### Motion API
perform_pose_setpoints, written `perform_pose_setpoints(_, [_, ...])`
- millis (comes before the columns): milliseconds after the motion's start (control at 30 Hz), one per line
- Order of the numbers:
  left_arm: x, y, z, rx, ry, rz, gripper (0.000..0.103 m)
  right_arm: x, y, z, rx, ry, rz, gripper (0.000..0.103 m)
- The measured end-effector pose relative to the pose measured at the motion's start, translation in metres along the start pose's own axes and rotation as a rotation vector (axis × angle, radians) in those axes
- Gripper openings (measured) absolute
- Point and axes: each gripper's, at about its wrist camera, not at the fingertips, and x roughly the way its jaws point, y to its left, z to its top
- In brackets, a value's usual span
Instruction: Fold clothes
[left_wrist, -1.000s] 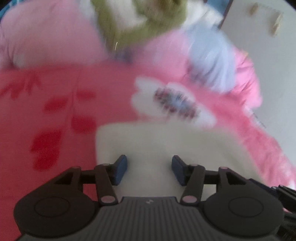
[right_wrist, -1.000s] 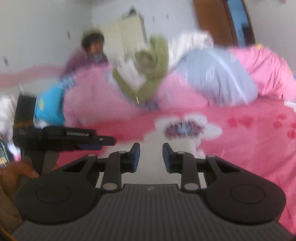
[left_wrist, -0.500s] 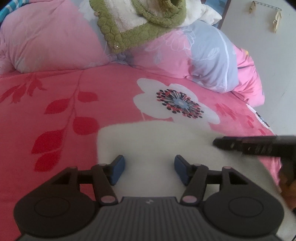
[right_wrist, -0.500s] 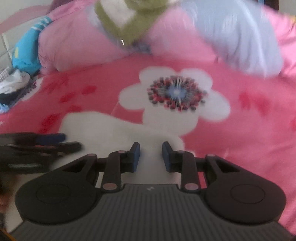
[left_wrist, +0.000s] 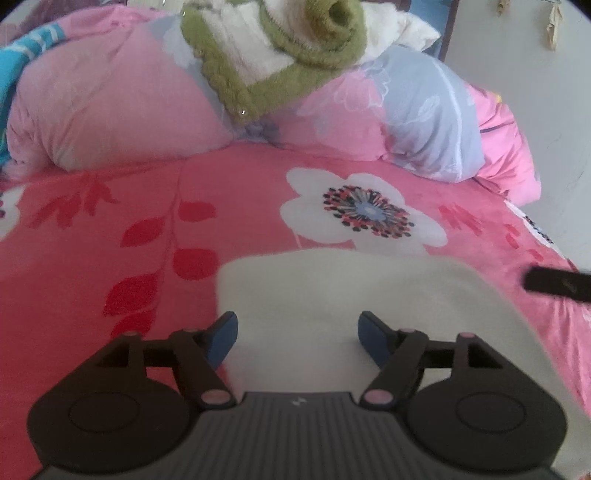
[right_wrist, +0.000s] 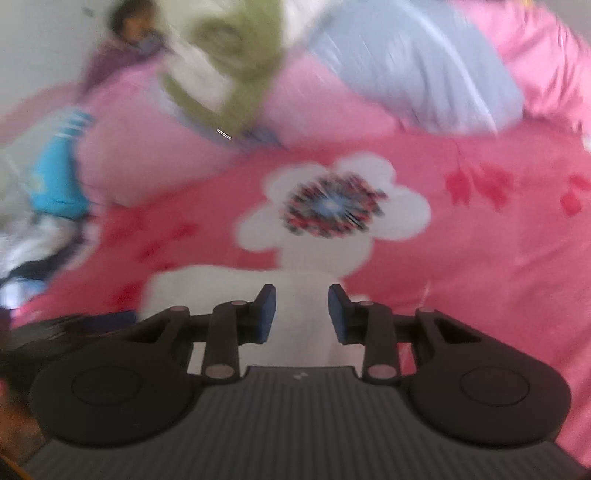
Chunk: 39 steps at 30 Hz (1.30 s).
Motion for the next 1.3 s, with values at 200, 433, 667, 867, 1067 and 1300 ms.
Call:
perform_pose_setpoints(200, [-0.026, -0.023, -0.011, 0.033, 0.008, -0.008, 0.083, -0.035, 0.025, -0.059, -0.097, 0.055, 0.023, 0.028])
perform_pose_setpoints(433, [-0.035, -0.042, -0.026, 0.051, 0.019, 0.034, 0.095, -0.062, 0.031, -0.068, -0.082, -0.056, -0.009, 0.024])
perform_pose_setpoints(667, [-0.037, -0.048, -0.034, 0.043, 0.012, 0.069, 0.098, -0.073, 0.035, -0.107, -0.125, -0.044, -0.036, 0.023])
perform_pose_setpoints(867, [-0.039, -0.052, -0.040, 0.038, 0.007, 0.096, 0.100, -0.095, 0.058, -0.120, -0.189, -0.054, -0.018, 0.024])
perform_pose_setpoints(1067, [-0.039, -0.051, -0.043, 0.042, 0.004, 0.098, 0.103, -0.078, 0.041, -0.145, -0.111, -0.019, -0.002, 0.024])
perform_pose_setpoints(1300, [-0.038, -0.051, -0.043, 0.037, 0.002, 0.098, 0.103, -0.079, 0.043, -0.144, -0.113, -0.015, 0.002, 0.024])
